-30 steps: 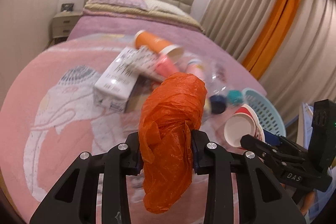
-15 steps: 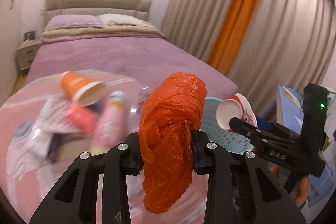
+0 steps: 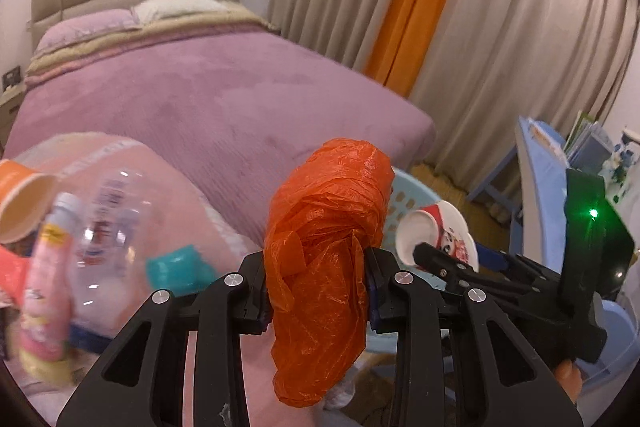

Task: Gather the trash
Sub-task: 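Carry the bag and cup over the blue basket and open both tools, then move left tool to another milk carton while right tool approaches the clear plastic bottle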

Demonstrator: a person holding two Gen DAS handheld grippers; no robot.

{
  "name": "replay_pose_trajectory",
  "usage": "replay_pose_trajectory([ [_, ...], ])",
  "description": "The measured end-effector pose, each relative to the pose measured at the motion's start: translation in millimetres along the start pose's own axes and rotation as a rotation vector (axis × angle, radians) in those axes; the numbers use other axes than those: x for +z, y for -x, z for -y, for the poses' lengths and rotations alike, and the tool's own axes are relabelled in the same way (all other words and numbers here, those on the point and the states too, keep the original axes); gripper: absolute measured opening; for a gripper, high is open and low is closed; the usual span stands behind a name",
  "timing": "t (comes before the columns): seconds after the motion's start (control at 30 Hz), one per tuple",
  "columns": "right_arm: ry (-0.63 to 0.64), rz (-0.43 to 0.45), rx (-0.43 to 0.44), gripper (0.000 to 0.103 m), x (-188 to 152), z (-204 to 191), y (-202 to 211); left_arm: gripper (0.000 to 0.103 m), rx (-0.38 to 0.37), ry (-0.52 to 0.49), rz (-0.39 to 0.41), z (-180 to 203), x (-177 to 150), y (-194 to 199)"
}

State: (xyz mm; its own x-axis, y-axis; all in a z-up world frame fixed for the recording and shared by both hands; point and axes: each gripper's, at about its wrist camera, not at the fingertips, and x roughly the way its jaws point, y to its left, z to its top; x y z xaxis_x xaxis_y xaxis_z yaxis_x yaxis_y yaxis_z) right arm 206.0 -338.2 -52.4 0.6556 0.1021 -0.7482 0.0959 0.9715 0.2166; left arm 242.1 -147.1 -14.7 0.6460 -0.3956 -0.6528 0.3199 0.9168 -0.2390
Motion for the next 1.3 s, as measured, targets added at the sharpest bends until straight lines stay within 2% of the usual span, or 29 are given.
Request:
replay_pose_trajectory([
  [0.07,-0.008,-0.04,-0.053,0.073,-2.3,7.5,-14.7,0.032,0.005,0.0,-0.031,3.7,-1.5,-18.6],
  [0.13,-0.016,-0.061,-0.058,0.073,-5.7,12.0,-22.6,0.032,0.002,0.01,-0.061,6.1,-3.4,-35.1],
  [0.33,-0.002,-0.081,-0.078,0.074,-11.0,17.4,-32.5,0.036,-0.013,0.014,-0.106,3.1,-11.8,-52.2],
  [0.5,0.002,-0.088,-0.073,0.074,-10.5,22.4,-38.6,0.055,-0.02,0.01,-0.093,4.3,-16.5,-47.7],
  [0.57,-0.004,-0.078,-0.076,0.075,-12.2,22.6,-35.6,0.057,-0.035,0.013,-0.078,4.4,-17.3,-41.5],
  [0.7,-0.031,-0.044,-0.056,0.078,-12.0,28.9,-24.4,0.067,-0.06,0.038,-0.05,-0.4,-19.1,-26.7],
  [0.9,-0.046,0.011,-0.044,0.078,-11.7,28.4,3.1,0.067,-0.066,0.067,0.006,-9.9,-17.4,5.9],
  [1.1,-0.014,0.057,-0.01,0.078,-10.2,5.3,28.7,0.067,-0.048,0.059,0.078,-16.6,-18.6,48.3],
  [1.3,0.058,0.104,0.044,0.078,-10.4,-34.6,55.2,0.067,-0.015,0.075,0.145,-37.3,-23.6,91.3],
])
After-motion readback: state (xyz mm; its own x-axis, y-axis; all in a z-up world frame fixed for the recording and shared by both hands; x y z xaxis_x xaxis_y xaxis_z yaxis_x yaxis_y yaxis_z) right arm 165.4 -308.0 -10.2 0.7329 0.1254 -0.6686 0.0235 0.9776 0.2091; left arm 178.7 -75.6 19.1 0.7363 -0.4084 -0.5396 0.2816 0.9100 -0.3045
